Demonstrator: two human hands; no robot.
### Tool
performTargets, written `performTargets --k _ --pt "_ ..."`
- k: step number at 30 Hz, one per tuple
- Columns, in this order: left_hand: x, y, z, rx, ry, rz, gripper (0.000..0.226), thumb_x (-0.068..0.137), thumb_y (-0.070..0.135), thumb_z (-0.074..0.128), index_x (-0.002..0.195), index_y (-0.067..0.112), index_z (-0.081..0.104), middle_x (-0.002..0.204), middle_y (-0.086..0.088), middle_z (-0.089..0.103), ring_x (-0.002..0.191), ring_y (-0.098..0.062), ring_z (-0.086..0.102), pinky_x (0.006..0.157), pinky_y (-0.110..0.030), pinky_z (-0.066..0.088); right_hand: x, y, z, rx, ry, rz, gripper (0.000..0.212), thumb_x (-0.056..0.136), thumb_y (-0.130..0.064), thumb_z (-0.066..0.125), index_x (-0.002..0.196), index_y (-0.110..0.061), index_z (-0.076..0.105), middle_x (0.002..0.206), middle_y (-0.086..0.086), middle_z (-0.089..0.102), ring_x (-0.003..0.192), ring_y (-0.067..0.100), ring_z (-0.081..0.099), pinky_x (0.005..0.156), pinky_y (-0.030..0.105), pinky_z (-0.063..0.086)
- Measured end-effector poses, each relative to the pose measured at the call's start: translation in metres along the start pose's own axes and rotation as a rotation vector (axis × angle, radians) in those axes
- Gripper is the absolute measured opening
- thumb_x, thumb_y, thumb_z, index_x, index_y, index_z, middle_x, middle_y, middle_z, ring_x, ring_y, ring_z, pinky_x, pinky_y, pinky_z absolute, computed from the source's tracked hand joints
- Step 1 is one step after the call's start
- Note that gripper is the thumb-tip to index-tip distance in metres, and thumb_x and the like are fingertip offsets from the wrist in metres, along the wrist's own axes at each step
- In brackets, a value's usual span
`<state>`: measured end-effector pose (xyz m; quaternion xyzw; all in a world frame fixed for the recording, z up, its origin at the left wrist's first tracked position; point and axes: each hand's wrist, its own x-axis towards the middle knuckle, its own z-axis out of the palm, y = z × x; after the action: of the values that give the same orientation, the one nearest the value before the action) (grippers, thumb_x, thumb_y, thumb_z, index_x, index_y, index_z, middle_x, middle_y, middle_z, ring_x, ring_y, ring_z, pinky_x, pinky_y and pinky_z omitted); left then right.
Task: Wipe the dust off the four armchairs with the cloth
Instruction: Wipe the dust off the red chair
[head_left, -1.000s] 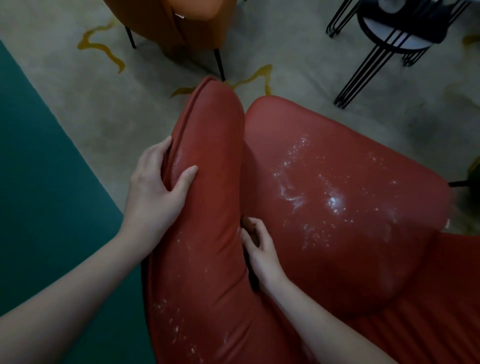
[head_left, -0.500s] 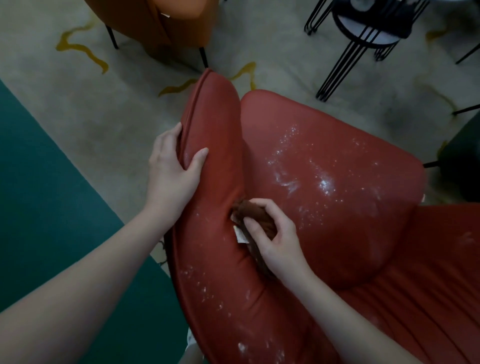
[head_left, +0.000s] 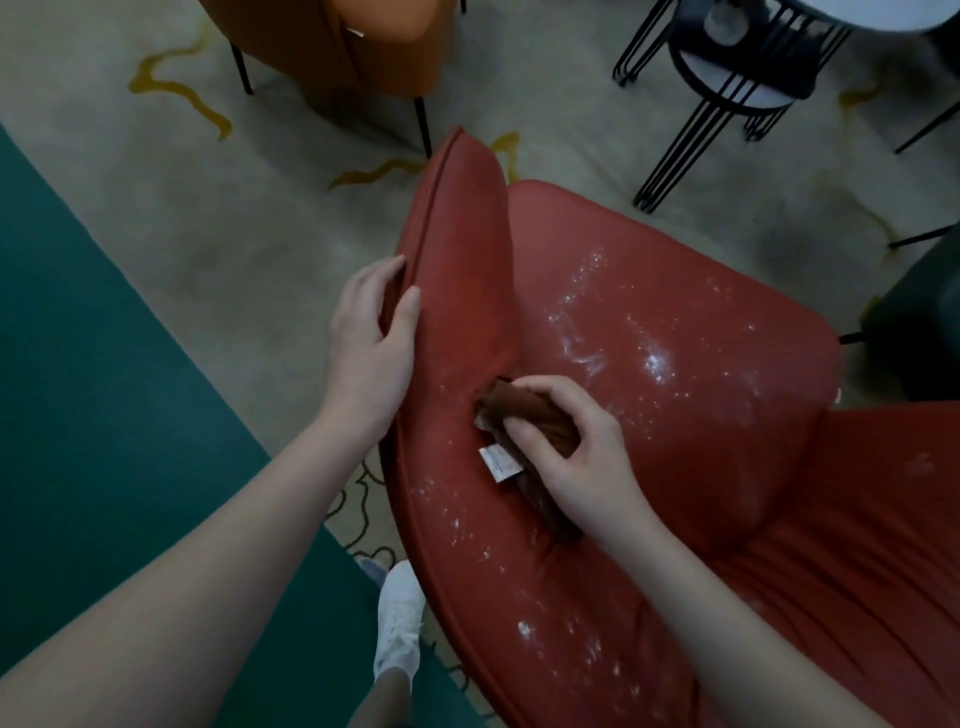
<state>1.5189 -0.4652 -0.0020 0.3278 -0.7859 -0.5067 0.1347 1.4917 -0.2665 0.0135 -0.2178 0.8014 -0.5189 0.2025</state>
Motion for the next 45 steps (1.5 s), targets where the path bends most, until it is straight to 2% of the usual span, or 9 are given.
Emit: performTargets --k 3,6,11,17,23,30,34,38,45 --pt "-0.027 -0.009 -0.006 -0.083 0.032 -0.050 0.035 0.102 0.022 0.051 0.136 0.019 0.055 0.135 0.005 0.052 0.126 -0.006 0.048 0.103 -0.019 0.041 0.025 -0.007 0.011 -0.102 0.061 -0.120 0.018 0.087 -0.008 0.068 0.104 -0.015 0.069 0.104 -0.003 0.064 0.102 0.002 0.058 0.091 0.011 0.039" --pt "-0.052 -0.017 -0.007 -0.159 0.078 -0.086 0.036 0.099 0.026 0.054 0.134 0.020 0.058 0.132 0.004 0.056 0.123 -0.005 0.052 0.098 -0.019 0.043 0.049 -0.008 0.023 -0.201 0.058 -0.247 0.019 0.086 -0.006 0.068 0.104 -0.011 0.069 0.107 -0.001 0.065 0.104 0.012 0.059 0.095 0.021 0.042" --pt "-0.081 -0.019 0.000 -0.333 0.172 -0.187 0.038 0.094 0.030 0.058 0.130 0.019 0.061 0.130 0.000 0.062 0.122 -0.011 0.057 0.099 -0.024 0.046 0.035 -0.007 0.013 -0.303 -0.265 -0.560 0.022 0.083 0.000 0.069 0.104 -0.007 0.069 0.109 0.002 0.068 0.103 0.022 0.062 0.090 0.031 0.042" --pt "-0.101 -0.007 0.006 -0.479 0.291 -0.247 0.029 0.099 0.006 0.055 0.126 0.008 0.063 0.116 -0.001 0.068 0.101 0.001 0.065 0.079 -0.012 0.049 0.091 -0.009 0.011 -0.324 -0.163 -0.551 0.020 0.082 -0.004 0.065 0.101 -0.009 0.070 0.106 0.000 0.069 0.098 0.021 0.061 0.089 0.024 0.039" --pt "-0.123 -0.001 0.015 -0.484 0.388 -0.242 0.028 0.097 0.000 0.054 0.123 0.003 0.062 0.112 0.003 0.068 0.098 0.006 0.064 0.080 -0.010 0.047 0.067 -0.004 0.006 -0.344 -0.476 -0.787 0.021 0.082 -0.001 0.065 0.103 -0.006 0.068 0.109 0.003 0.068 0.103 0.024 0.062 0.087 0.034 0.041" --pt "-0.153 -0.002 0.018 -0.531 0.394 -0.278 0.036 0.082 0.017 0.066 0.118 0.015 0.065 0.113 -0.001 0.069 0.098 -0.002 0.065 0.080 -0.014 0.049 0.088 -0.015 0.021 -0.441 -0.492 -0.784 0.021 0.083 -0.010 0.059 0.102 -0.013 0.066 0.104 0.000 0.067 0.092 0.031 0.059 0.082 0.039 0.040" --pt "-0.165 -0.003 0.017 -0.571 0.397 -0.289 0.038 0.077 0.013 0.061 0.114 0.018 0.066 0.111 0.002 0.070 0.102 -0.003 0.065 0.081 -0.014 0.048 0.072 -0.015 0.019 -0.457 -0.676 -0.842 0.024 0.082 -0.015 0.057 0.105 -0.013 0.064 0.109 -0.001 0.065 0.097 0.033 0.059 0.082 0.044 0.042" --pt "-0.170 -0.004 0.019 -0.586 0.383 -0.273 0.043 0.076 0.009 0.061 0.119 0.011 0.063 0.115 -0.002 0.069 0.106 -0.006 0.065 0.084 -0.015 0.048 0.064 -0.017 0.008 -0.465 -0.805 -0.894 0.024 0.083 -0.012 0.059 0.107 -0.013 0.066 0.109 0.000 0.065 0.094 0.029 0.057 0.081 0.039 0.044" --pt "-0.170 -0.008 0.016 -0.610 0.365 -0.266 0.040 0.075 0.007 0.062 0.115 0.015 0.063 0.113 -0.002 0.068 0.100 -0.002 0.066 0.082 -0.014 0.049 0.050 -0.021 0.013 -0.423 -0.717 -0.822 0.020 0.085 -0.010 0.062 0.103 -0.011 0.068 0.103 0.002 0.067 0.091 0.029 0.058 0.081 0.040 0.044"
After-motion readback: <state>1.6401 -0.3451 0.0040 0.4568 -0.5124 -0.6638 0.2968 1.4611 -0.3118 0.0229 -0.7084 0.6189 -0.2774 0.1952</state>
